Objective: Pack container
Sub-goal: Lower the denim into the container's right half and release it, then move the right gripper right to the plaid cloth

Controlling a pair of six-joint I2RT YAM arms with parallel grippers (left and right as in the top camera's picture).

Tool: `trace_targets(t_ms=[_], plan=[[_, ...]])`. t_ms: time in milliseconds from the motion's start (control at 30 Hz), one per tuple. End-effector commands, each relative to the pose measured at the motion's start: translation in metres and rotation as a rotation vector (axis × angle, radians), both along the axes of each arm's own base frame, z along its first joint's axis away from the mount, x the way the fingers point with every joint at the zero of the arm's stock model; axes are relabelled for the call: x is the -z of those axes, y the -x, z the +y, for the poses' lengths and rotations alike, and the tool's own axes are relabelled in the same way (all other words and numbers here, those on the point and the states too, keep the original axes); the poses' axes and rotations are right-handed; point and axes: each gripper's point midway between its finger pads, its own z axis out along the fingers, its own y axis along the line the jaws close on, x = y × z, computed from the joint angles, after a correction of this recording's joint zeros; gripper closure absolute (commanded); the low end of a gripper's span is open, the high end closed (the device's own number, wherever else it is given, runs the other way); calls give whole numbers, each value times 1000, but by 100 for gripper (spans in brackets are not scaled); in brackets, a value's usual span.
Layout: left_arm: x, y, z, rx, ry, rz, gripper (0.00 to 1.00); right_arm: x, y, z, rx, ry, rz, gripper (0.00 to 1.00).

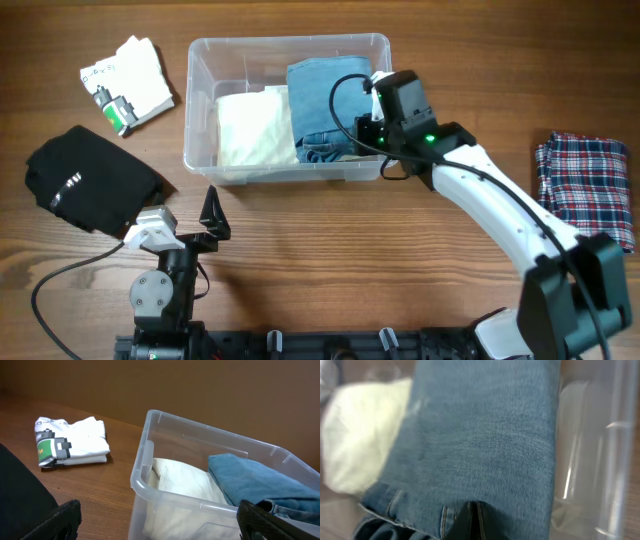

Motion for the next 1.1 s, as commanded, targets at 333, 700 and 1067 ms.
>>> trace_targets(t_ms=[333, 700, 1067], plan=[[2, 0, 0, 4, -23, 3, 0, 26, -1, 5, -49, 39, 58, 96], [2, 0, 0, 4, -23, 3, 0, -140, -24, -23, 96, -37, -256, 96], [2, 0, 0, 4, -23, 3, 0, -141, 42, -224, 843, 27, -37, 42]])
